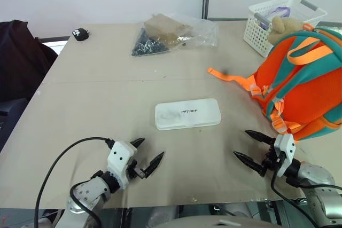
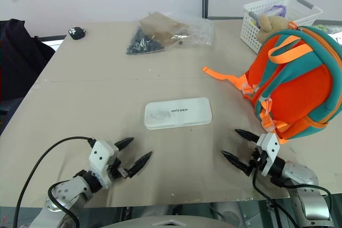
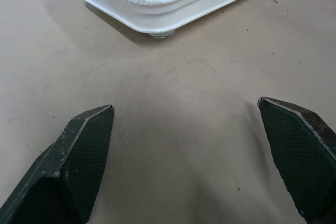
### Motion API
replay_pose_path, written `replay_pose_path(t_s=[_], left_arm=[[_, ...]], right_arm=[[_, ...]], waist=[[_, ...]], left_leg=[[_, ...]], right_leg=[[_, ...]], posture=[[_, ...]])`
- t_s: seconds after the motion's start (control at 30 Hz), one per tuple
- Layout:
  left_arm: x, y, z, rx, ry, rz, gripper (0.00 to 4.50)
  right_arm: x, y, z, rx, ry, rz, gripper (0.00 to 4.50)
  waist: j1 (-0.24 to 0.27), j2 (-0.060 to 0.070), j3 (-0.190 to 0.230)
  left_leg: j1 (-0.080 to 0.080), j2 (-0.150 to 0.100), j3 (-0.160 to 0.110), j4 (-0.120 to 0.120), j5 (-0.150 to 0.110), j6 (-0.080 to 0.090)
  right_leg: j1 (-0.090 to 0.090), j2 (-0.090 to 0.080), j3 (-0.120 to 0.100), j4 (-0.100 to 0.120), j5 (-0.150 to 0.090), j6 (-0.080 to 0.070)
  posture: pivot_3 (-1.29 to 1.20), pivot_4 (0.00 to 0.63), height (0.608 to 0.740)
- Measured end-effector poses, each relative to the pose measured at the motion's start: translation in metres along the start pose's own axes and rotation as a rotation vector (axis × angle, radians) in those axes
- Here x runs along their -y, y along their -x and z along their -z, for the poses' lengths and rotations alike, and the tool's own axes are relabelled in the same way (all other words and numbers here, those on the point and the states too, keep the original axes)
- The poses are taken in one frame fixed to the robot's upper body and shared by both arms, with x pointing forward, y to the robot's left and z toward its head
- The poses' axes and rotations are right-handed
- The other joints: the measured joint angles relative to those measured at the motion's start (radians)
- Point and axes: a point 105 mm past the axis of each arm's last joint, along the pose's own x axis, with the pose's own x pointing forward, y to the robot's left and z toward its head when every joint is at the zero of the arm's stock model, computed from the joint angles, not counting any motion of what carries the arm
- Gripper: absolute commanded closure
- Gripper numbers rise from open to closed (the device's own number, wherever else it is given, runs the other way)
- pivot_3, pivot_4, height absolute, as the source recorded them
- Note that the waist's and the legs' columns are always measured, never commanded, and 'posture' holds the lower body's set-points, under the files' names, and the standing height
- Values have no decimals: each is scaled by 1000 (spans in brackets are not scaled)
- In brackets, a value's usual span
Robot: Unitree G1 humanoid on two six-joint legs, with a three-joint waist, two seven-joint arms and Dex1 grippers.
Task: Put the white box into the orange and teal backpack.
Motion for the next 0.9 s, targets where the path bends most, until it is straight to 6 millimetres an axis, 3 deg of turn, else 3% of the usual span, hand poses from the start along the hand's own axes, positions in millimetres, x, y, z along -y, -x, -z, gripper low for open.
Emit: replay_pose_path(t_s=[0.9], left_arm=[[-2,0,-4,11,9,25,0]], right_arm=[[11,-12,0,-31,-20,65,49]], waist=[[-1,0,0]], left_leg=[[0,0,0,0,0,0]], right_leg=[[0,0,0,0,0,0]], posture=[[0,150,740]])
